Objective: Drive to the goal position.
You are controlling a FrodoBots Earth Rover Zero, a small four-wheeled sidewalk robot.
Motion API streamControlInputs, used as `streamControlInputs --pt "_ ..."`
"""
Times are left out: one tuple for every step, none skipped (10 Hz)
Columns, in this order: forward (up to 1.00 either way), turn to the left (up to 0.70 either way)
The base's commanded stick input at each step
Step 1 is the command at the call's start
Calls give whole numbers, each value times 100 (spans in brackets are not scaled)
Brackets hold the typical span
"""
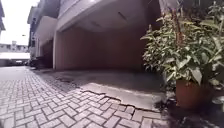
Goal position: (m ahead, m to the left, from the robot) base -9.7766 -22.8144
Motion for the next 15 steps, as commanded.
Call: streamControlInputs --pt "0 0" --pt "0 0" --pt "0 0" --pt "0 0" --pt "0 -10" --pt "0 -54" --pt "0 -70" --pt "0 -70" --pt "0 -70" --pt "0 -70" --pt "0 -70" --pt "0 -70" --pt "0 -70" --pt "0 -70" --pt "0 -70"
